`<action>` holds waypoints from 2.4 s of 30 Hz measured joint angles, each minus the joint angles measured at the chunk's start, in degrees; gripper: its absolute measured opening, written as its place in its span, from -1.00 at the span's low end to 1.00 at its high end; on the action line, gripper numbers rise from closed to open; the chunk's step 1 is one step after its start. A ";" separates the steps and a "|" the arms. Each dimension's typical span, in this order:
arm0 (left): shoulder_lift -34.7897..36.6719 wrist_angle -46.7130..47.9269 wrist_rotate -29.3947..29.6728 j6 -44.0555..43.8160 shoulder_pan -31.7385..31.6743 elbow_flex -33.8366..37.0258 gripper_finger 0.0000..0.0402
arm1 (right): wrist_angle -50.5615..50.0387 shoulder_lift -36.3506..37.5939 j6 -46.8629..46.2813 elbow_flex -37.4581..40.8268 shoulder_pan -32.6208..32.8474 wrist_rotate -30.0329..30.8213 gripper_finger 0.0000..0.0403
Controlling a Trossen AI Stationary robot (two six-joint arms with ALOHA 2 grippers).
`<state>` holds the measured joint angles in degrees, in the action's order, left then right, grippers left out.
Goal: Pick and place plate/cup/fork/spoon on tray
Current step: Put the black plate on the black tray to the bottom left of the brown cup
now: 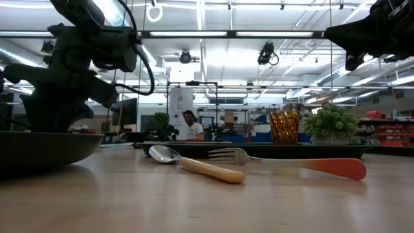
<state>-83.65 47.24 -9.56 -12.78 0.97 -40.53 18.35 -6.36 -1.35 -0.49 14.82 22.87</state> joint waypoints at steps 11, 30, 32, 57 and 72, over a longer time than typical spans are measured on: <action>-0.66 0.42 -1.19 1.74 -0.02 -0.09 -0.90 | -0.02 -0.01 0.01 0.00 -0.01 0.00 -0.83; -0.26 4.78 -4.92 -1.72 -8.43 -13.87 -0.92 | -0.02 0.00 0.00 0.00 -0.01 -0.02 -0.83; -0.40 4.50 -5.04 -2.58 -9.84 -16.82 -0.93 | 0.00 -0.01 -0.01 0.00 -0.01 0.00 -0.83; -14.43 -22.23 -1.09 -18.02 -25.06 -33.18 -0.93 | -0.02 0.01 0.01 0.00 0.00 -0.01 -0.83; -40.66 3.51 -1.48 -10.80 -27.76 -66.35 -0.93 | -0.02 0.01 0.01 0.00 0.00 -0.04 -0.83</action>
<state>-124.31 50.75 -11.05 -23.57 -26.79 -106.88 18.33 -6.35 -1.35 -0.49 14.82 22.83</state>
